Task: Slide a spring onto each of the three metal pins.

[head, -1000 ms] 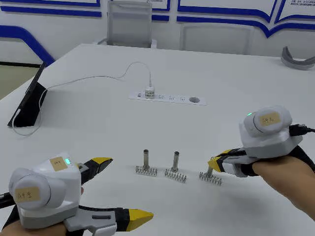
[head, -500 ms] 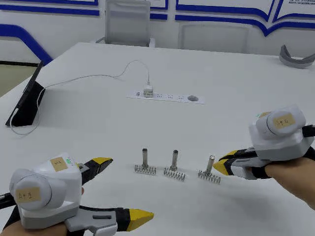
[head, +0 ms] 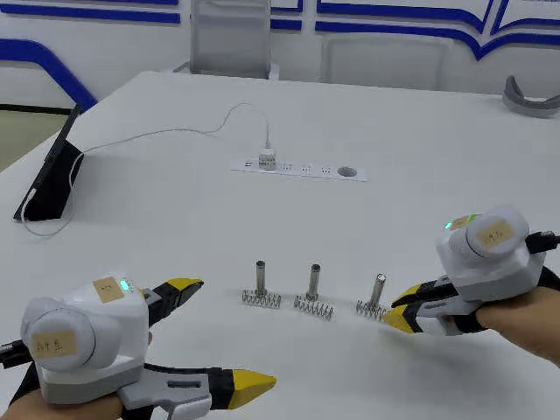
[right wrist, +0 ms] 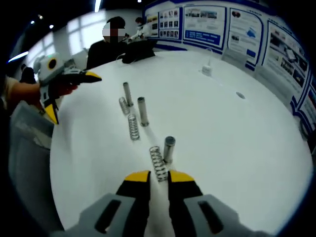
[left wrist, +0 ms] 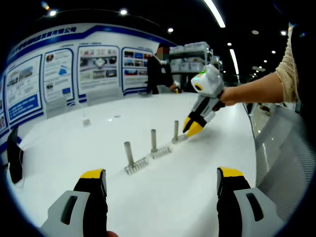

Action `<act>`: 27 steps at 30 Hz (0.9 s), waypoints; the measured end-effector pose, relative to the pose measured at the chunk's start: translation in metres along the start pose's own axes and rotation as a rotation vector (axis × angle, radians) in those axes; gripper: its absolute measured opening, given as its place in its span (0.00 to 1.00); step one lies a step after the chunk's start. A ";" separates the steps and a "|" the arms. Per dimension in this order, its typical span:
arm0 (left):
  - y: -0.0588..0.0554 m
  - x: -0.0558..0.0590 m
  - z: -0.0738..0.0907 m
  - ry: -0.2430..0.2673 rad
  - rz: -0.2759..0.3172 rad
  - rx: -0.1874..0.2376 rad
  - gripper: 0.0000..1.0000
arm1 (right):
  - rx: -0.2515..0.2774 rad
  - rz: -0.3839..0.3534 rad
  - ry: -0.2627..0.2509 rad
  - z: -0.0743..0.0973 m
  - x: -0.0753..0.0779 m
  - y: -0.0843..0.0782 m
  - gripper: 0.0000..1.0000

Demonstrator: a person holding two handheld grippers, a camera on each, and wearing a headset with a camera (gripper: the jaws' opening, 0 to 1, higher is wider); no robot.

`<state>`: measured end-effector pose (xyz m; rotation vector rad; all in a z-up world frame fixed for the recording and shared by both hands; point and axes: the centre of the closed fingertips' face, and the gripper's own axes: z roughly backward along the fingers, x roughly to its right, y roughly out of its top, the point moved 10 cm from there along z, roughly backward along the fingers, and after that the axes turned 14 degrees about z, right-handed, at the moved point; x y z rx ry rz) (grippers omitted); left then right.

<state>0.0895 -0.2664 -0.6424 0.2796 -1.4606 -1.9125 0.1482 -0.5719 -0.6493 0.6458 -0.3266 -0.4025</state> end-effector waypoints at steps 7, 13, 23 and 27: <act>-0.001 0.000 0.000 0.001 0.002 -0.004 0.94 | -0.036 0.051 0.036 -0.007 0.003 0.001 0.15; -0.001 0.000 -0.001 -0.001 0.003 -0.006 0.93 | -0.085 0.102 0.069 -0.011 0.005 0.002 0.14; -0.002 0.003 -0.001 -0.009 0.003 -0.009 0.93 | -0.132 0.137 0.103 -0.013 0.008 0.004 0.12; -0.003 0.004 -0.002 -0.013 0.004 -0.009 0.92 | -0.139 0.142 0.109 -0.013 0.007 0.005 0.12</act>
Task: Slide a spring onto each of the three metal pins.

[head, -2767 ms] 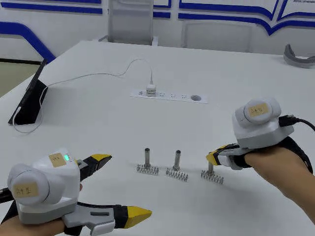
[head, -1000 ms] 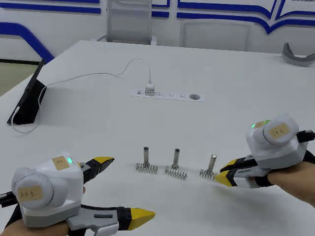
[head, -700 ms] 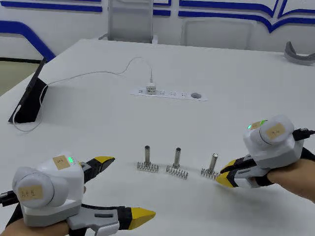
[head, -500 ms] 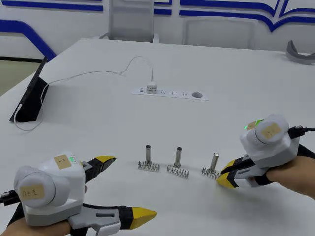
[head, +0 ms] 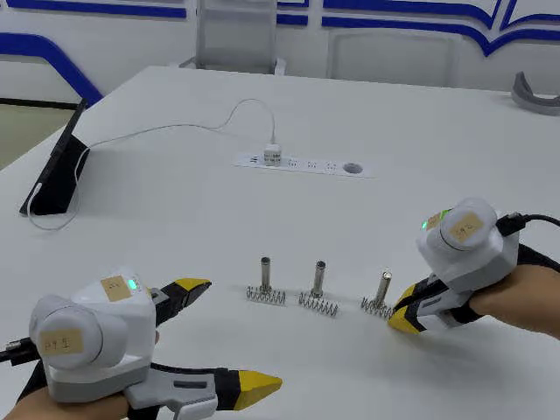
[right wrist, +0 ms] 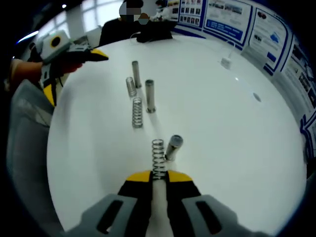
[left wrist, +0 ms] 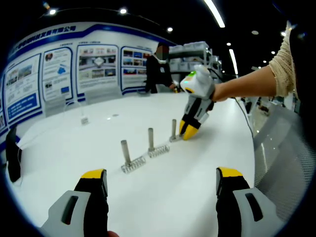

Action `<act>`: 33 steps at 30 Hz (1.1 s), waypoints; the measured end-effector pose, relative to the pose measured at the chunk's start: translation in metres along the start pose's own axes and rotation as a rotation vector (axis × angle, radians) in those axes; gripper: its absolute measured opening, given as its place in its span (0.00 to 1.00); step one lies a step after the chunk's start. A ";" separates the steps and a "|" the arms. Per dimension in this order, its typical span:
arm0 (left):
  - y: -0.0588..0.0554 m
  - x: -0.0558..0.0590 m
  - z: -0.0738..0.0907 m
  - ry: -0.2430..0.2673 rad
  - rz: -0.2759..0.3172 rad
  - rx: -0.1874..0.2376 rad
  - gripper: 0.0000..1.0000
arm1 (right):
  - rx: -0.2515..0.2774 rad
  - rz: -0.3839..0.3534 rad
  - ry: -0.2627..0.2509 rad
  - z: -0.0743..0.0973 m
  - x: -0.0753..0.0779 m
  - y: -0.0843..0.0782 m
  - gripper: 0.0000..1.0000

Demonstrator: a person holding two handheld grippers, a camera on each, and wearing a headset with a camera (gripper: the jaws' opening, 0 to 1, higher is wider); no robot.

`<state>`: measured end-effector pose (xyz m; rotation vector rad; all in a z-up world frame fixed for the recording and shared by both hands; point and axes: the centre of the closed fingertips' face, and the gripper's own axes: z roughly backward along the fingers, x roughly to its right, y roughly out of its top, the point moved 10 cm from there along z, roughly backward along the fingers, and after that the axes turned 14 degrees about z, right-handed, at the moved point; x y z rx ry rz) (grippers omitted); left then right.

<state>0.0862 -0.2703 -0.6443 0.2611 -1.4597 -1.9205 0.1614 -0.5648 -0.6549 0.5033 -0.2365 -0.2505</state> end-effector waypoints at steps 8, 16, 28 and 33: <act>0.000 0.003 -0.001 -0.011 -0.006 -0.008 0.89 | -0.001 0.008 0.007 0.005 -0.007 0.004 0.12; -0.003 0.006 -0.006 -0.034 -0.016 -0.021 0.80 | 0.018 0.048 0.023 0.016 -0.018 0.015 0.12; -0.004 0.007 -0.027 -0.085 -0.013 -0.037 0.62 | 0.029 0.095 0.062 0.019 -0.031 0.028 0.12; -0.002 0.011 -0.037 -0.115 -0.040 -0.053 0.58 | 0.031 0.112 0.074 0.019 -0.034 0.034 0.12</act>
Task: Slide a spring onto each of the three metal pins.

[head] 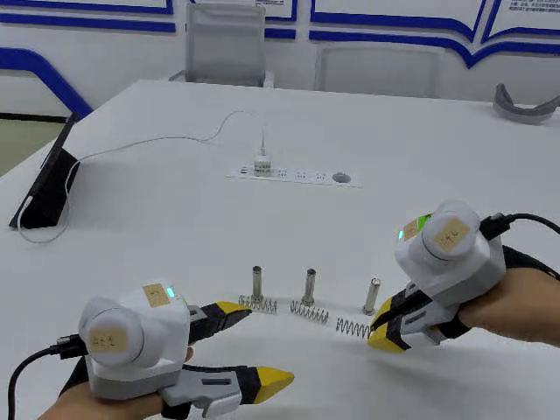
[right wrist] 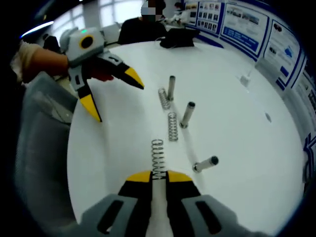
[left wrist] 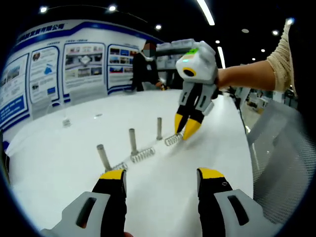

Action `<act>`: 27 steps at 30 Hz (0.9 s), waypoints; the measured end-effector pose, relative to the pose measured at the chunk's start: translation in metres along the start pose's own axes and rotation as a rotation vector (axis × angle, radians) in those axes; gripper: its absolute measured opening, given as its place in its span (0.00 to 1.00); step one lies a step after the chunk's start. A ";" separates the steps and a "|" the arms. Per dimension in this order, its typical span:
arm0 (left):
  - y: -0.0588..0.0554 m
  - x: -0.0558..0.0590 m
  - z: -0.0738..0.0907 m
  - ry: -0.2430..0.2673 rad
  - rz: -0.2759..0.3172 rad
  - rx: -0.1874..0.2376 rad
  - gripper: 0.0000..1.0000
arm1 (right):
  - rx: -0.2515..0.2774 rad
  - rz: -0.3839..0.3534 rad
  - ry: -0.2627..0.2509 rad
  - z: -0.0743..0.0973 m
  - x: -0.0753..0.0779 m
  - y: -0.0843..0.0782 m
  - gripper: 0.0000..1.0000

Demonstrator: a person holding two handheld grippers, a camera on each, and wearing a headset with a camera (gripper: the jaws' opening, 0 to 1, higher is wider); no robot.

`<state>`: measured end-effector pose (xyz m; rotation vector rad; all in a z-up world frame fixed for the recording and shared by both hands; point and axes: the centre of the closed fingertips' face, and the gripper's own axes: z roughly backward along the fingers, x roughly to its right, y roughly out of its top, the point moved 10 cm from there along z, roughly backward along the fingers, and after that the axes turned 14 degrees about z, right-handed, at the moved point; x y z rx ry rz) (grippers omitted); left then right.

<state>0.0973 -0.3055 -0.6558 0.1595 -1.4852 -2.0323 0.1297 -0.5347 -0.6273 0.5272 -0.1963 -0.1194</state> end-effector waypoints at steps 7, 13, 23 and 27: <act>0.004 0.004 -0.013 -0.034 -0.038 -0.010 0.52 | 0.011 0.047 0.014 0.000 -0.005 0.013 0.12; 0.008 0.010 -0.023 -0.067 -0.074 -0.018 0.46 | 0.019 0.085 0.030 -0.002 -0.009 0.023 0.12; 0.010 0.017 -0.031 -0.103 -0.122 -0.028 0.38 | 0.013 0.147 0.055 -0.004 -0.015 0.031 0.12; 0.010 0.017 -0.033 -0.111 -0.140 -0.030 0.34 | 0.012 0.179 0.068 -0.004 -0.019 0.033 0.12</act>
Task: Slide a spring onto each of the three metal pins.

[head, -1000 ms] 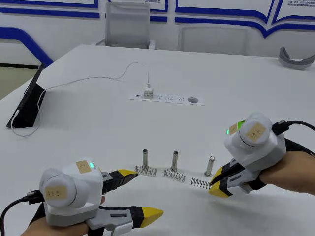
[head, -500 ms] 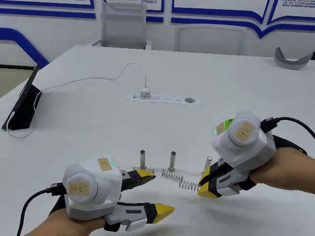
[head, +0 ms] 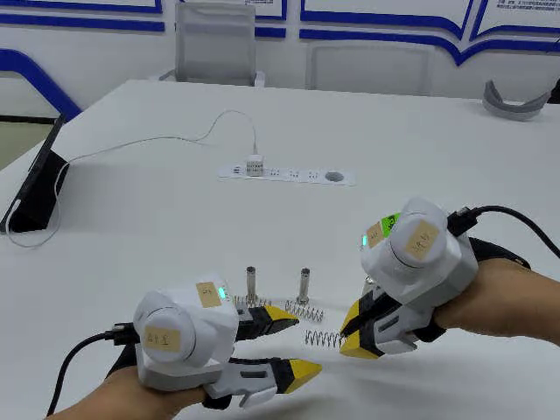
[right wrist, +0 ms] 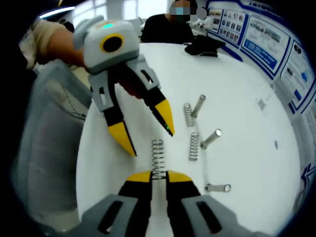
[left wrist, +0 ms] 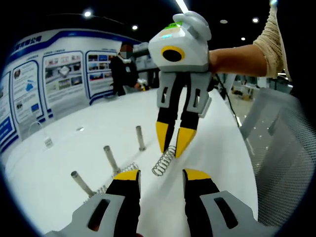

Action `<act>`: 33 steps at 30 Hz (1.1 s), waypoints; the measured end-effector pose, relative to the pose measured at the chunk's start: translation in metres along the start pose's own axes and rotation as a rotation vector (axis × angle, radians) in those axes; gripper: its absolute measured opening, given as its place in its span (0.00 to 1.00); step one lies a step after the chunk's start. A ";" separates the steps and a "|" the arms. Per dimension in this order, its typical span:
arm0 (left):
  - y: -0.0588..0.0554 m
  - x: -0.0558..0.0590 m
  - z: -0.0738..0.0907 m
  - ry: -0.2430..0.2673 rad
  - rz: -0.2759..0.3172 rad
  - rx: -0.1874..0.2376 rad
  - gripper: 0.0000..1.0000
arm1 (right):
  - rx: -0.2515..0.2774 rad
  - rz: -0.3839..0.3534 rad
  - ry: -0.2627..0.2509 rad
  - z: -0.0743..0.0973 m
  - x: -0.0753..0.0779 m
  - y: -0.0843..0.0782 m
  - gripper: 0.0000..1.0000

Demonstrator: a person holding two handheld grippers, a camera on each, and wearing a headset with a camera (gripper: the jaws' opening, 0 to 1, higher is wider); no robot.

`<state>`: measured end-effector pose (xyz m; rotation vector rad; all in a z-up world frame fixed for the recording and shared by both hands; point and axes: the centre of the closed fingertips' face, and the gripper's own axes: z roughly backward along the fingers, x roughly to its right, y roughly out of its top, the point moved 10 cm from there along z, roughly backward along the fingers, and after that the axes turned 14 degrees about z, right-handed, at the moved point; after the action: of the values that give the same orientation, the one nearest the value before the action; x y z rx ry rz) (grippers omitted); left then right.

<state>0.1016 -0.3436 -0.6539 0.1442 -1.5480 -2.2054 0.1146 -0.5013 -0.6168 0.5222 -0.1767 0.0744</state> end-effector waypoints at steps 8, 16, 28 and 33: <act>0.000 0.004 -0.003 -0.025 -0.046 -0.014 0.23 | -0.013 0.054 0.018 0.000 -0.004 0.006 0.12; 0.000 0.007 -0.005 -0.034 -0.106 -0.036 0.14 | -0.031 0.100 0.032 0.000 -0.006 0.010 0.12; 0.000 0.008 -0.005 -0.032 -0.137 -0.054 0.12 | -0.004 0.112 0.033 0.014 -0.006 0.021 0.12; 0.000 0.009 -0.006 -0.034 -0.141 -0.057 0.11 | 0.026 0.109 0.023 0.019 -0.004 0.028 0.12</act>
<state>0.0957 -0.3523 -0.6544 0.2052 -1.5343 -2.3699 0.1043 -0.4871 -0.5874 0.5376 -0.1818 0.1894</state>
